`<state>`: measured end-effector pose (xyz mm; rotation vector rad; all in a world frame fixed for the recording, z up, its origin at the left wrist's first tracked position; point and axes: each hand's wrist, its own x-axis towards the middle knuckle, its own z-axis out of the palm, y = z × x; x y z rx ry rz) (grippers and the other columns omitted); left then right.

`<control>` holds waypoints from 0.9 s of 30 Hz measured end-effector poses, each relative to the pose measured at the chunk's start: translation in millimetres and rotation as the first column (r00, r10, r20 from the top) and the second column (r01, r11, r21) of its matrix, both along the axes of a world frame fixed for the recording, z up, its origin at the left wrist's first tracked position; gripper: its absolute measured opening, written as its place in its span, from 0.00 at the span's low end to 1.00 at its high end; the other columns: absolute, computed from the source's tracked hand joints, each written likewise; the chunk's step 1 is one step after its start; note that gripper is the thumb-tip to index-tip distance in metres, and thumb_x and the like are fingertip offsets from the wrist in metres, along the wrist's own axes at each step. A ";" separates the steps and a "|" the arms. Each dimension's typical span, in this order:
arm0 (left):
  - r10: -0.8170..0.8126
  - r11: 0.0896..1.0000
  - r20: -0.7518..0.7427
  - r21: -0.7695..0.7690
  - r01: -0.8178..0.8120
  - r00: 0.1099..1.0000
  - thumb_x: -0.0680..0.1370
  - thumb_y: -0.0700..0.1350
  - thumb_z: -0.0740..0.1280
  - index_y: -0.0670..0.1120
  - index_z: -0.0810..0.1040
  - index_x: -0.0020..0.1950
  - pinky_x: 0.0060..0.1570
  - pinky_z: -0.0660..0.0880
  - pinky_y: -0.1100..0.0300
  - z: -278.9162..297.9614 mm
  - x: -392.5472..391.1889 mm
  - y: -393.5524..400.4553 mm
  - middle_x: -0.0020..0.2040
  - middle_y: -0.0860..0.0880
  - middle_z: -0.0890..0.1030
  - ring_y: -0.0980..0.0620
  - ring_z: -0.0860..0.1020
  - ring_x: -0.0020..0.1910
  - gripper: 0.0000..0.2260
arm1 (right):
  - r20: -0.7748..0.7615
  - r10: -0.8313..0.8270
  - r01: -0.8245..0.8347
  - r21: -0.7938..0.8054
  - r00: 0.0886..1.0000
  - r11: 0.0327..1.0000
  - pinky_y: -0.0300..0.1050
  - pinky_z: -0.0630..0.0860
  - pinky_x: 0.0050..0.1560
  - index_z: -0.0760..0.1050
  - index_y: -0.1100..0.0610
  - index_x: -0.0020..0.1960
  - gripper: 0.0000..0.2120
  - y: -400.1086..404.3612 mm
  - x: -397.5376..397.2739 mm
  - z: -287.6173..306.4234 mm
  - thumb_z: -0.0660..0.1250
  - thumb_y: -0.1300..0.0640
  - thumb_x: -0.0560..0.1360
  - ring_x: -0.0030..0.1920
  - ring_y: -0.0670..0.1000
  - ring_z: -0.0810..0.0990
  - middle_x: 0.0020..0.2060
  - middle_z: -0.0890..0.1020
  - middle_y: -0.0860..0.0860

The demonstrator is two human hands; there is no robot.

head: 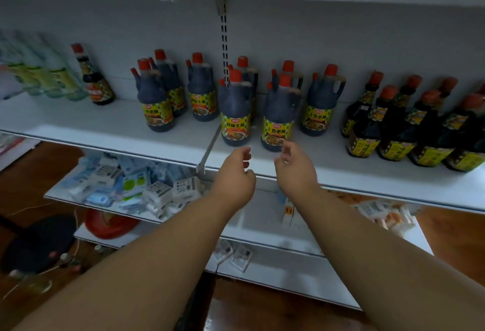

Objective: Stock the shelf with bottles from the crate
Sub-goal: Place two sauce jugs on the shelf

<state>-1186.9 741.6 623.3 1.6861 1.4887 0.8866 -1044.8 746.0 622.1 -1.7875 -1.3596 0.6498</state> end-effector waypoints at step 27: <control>-0.060 0.997 0.023 -0.055 0.061 0.998 0.80 0.37 0.59 0.43 0.69 0.71 0.55 0.66 0.65 -32.8 65.5 129.1 0.63 0.45 0.76 0.47 0.74 0.61 0.19 | -0.189 -0.073 0.074 -0.001 0.979 0.997 0.43 0.68 0.62 0.63 0.55 0.75 0.27 97.1 30.9 -35.1 0.58 0.68 0.77 0.66 0.57 0.73 0.68 0.74 0.56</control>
